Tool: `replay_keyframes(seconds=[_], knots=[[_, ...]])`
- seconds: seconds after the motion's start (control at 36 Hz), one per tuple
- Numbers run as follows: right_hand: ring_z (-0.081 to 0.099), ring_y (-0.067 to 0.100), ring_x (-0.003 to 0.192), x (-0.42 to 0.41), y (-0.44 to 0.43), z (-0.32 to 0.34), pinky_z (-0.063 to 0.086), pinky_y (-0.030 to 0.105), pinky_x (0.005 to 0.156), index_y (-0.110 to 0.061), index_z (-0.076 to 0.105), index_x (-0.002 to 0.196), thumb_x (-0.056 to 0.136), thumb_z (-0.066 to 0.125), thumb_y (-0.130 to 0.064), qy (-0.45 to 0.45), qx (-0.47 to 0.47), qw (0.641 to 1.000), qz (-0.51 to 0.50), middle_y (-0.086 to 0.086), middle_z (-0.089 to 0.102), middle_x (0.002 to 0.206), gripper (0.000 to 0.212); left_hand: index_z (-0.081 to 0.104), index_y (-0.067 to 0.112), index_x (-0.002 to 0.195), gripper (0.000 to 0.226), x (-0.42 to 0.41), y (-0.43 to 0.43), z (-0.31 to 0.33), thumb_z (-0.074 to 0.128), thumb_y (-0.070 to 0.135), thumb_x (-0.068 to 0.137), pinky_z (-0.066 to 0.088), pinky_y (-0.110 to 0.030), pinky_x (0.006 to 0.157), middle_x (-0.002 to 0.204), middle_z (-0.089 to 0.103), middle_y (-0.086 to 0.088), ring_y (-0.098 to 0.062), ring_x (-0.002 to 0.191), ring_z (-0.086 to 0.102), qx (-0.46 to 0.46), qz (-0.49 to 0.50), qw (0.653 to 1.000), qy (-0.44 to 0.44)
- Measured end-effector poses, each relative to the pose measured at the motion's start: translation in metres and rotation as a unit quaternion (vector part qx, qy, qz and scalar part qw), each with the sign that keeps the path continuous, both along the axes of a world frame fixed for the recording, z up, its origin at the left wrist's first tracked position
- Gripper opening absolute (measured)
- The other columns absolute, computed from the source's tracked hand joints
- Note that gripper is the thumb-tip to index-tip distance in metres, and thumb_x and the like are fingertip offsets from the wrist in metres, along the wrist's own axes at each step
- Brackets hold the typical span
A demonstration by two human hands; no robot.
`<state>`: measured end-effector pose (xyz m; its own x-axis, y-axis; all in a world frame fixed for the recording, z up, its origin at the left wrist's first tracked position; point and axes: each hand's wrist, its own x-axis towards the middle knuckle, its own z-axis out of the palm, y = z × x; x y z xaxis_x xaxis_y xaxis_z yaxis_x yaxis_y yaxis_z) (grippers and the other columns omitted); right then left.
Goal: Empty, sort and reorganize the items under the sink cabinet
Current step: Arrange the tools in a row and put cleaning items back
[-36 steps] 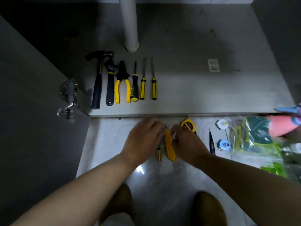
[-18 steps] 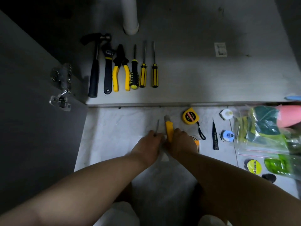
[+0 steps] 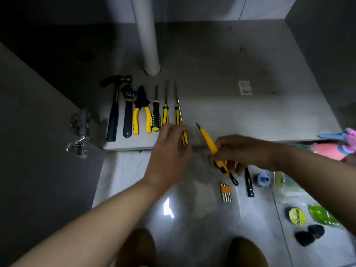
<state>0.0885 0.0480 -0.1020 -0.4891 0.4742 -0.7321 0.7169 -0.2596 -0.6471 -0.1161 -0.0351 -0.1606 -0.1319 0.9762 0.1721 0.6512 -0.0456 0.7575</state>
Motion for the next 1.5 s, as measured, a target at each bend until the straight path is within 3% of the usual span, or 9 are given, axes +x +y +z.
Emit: replay_keyframes(seconds=[0.19,0.39,0.56,0.72,0.86,1.0,1.25,1.36,1.5], knots=[[0.064,0.025,0.079,-0.031,0.033,-0.023,0.054,0.041,0.072,-0.014,0.059,0.093,0.085,0.066,-0.041,-0.112,0.291,0.941,-0.136,0.005,0.064,0.082,0.029,0.065,0.016,0.117,0.035,-0.013,0.071,0.006,0.07,0.017,0.083,0.048,-0.031,0.079,0.106,0.048,0.0,-0.019,0.093,0.055,-0.068,-0.066,0.988,0.121],[0.061,0.034,0.096,-0.059,0.036,-0.049,0.05,0.04,0.078,-0.014,0.056,0.104,0.087,0.065,-0.044,-0.148,0.338,0.912,-0.177,0.01,0.064,0.101,0.036,0.067,0.01,0.113,0.023,-0.01,0.093,-0.009,0.064,0.018,0.091,0.046,-0.037,0.079,0.109,0.059,-0.012,-0.031,0.106,0.059,-0.071,-0.071,0.97,0.22],[0.059,0.037,0.101,-0.069,0.035,-0.055,0.047,0.04,0.079,-0.01,0.049,0.111,0.087,0.066,-0.038,-0.161,0.359,0.896,-0.207,0.013,0.06,0.11,0.041,0.07,0.024,0.117,0.033,-0.021,0.083,-0.005,0.06,0.037,0.088,0.045,-0.041,0.086,0.108,0.064,-0.001,-0.03,0.107,0.053,-0.003,-0.053,0.96,0.275],[0.057,0.04,0.094,-0.069,0.03,-0.057,0.049,0.043,0.07,-0.009,0.044,0.123,0.086,0.068,-0.031,-0.138,0.444,0.866,-0.184,0.014,0.047,0.12,0.05,0.064,0.031,0.129,0.047,-0.037,0.086,-0.006,0.063,0.023,0.082,0.036,-0.04,0.094,0.141,0.048,0.002,-0.027,0.125,0.043,-0.087,-0.086,0.94,0.319],[0.05,0.035,0.103,-0.072,0.02,-0.055,0.035,0.04,0.079,-0.021,0.059,0.125,0.083,0.056,-0.038,-0.167,0.584,0.794,0.0,0.01,0.058,0.111,0.045,0.068,0.016,0.12,0.039,-0.04,0.086,-0.014,0.062,0.008,0.083,0.032,-0.036,0.09,0.144,0.046,-0.004,-0.029,0.119,0.05,-0.076,-0.069,0.94,0.324],[0.046,0.031,0.118,-0.082,0.017,-0.056,0.029,0.044,0.095,-0.032,0.068,0.118,0.088,0.052,-0.05,-0.203,0.583,0.784,0.062,-0.003,0.065,0.115,0.039,0.069,0.016,0.117,0.032,-0.041,0.084,-0.017,0.066,0.009,0.085,0.033,-0.037,0.088,0.14,0.049,-0.005,-0.03,0.117,0.052,-0.07,-0.052,0.945,0.316],[0.047,0.032,0.122,-0.092,0.018,-0.062,0.028,0.045,0.102,-0.031,0.071,0.116,0.092,0.055,-0.035,-0.176,0.587,0.788,0.049,-0.008,0.068,0.115,0.029,0.069,0.022,0.121,0.03,-0.044,0.081,-0.012,0.064,0.02,0.091,0.023,-0.03,0.083,0.137,0.05,-0.004,-0.028,0.12,0.048,-0.074,-0.049,0.943,0.32],[0.047,0.031,0.121,-0.086,0.016,-0.063,0.031,0.044,0.1,-0.032,0.063,0.128,0.093,0.055,-0.038,-0.156,0.599,0.784,0.045,-0.006,0.063,0.122,0.036,0.066,0.025,0.127,0.035,-0.047,0.077,-0.008,0.064,0.026,0.091,0.034,-0.038,0.091,0.142,0.047,0.001,-0.028,0.127,0.042,-0.082,-0.049,0.936,0.339],[0.046,0.032,0.106,-0.063,0.01,-0.065,0.038,0.04,0.082,-0.022,0.052,0.134,0.078,0.063,-0.03,-0.202,0.581,0.788,-0.028,0.011,0.047,0.12,0.057,0.061,0.027,0.134,0.052,-0.053,0.069,-0.006,0.072,0.025,0.084,0.027,-0.039,0.096,0.145,0.047,0.0,-0.027,0.132,0.04,-0.078,-0.063,0.943,0.317]])
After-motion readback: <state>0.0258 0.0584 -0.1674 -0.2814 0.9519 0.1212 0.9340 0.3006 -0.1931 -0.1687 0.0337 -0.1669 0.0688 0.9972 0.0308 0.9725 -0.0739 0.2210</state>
